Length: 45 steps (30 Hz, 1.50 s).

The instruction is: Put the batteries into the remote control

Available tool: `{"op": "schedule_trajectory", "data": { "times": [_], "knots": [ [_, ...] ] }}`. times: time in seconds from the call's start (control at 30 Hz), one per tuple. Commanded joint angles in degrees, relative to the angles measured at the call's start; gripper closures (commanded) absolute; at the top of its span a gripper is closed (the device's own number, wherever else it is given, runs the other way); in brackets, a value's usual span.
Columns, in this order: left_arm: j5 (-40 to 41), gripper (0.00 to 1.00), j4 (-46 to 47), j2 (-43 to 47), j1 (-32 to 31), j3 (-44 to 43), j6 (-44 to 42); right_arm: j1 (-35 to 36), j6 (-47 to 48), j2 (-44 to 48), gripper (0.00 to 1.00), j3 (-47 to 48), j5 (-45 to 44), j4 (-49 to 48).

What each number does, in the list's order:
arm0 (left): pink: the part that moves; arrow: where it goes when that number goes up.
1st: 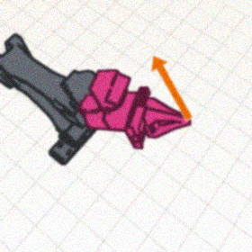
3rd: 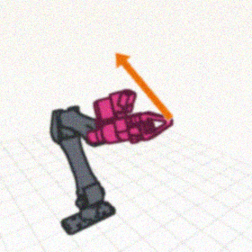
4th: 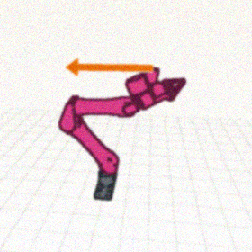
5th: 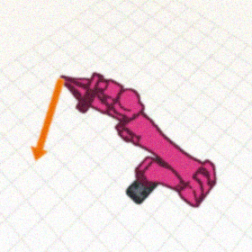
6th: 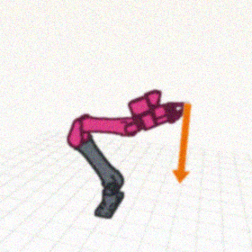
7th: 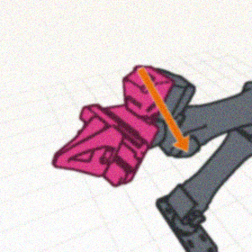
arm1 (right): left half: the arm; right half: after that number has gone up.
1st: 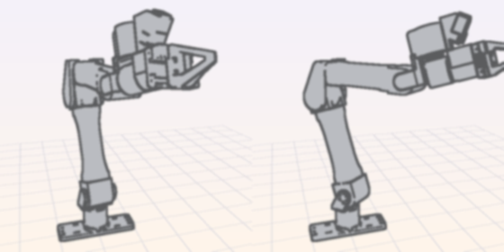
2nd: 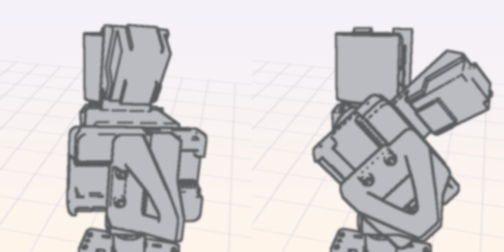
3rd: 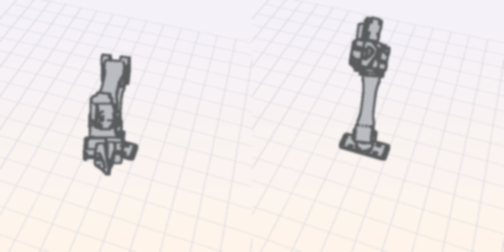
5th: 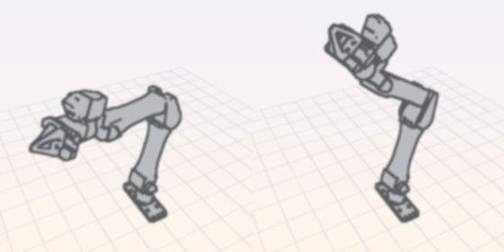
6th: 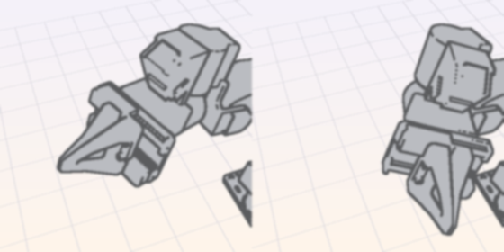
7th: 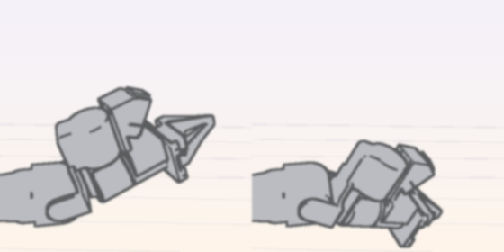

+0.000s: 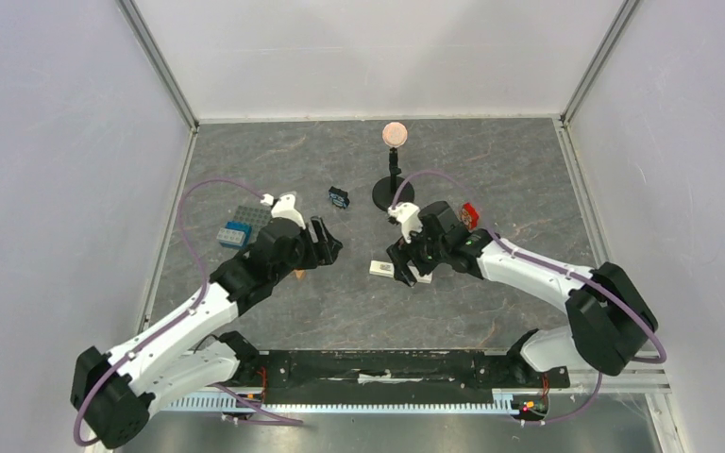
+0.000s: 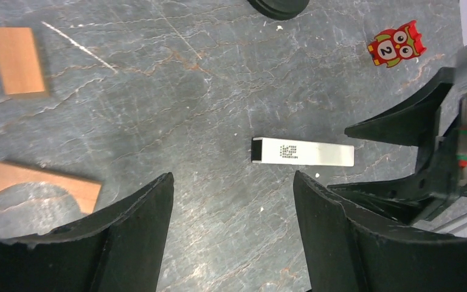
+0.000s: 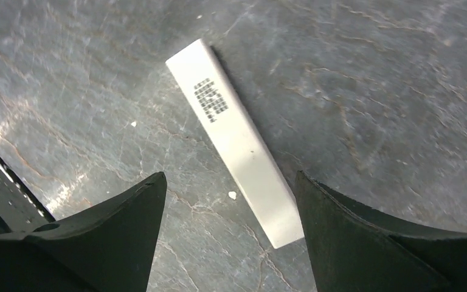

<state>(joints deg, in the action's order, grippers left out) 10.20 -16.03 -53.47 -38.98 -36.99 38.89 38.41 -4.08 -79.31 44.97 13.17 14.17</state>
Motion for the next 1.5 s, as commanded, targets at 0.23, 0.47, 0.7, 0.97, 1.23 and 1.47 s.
{"op": "schedule_trajectory", "data": {
  "times": [0.23, 0.47, 0.7, 0.97, 1.23, 1.47],
  "knots": [
    [4.9, 0.23, -11.3, 12.8, 0.3, 0.7, -0.4, 2.4, 6.7, -9.8, 0.33, 6.5, -12.8, 5.2],
    [7.2, 0.23, -15.9, 16.3, 0.3, 1.0, -1.1, 2.3, 4.4, -9.8, 0.44, 4.8, -12.3, 4.5],
    [7.0, 0.23, -17.7, 18.8, 0.3, 0.8, -0.4, 1.7, -2.3, -8.4, 0.63, 1.8, -15.2, 4.4],
    [6.1, 0.23, -23.3, 21.7, 0.3, -1.5, 0.7, -3.3, -10.2, -1.5, 0.72, -3.3, -22.8, 5.1],
    [6.3, 0.22, -32.0, 23.8, 0.2, -7.2, 5.0, -4.4, -12.4, 3.1, 0.47, -4.8, -25.4, 4.3],
    [14.8, 0.21, -43.3, 29.1, 0.2, -13.8, 15.5, -4.5, -15.7, 13.7, 0.25, -4.0, -26.1, 5.9]
  ]
}}
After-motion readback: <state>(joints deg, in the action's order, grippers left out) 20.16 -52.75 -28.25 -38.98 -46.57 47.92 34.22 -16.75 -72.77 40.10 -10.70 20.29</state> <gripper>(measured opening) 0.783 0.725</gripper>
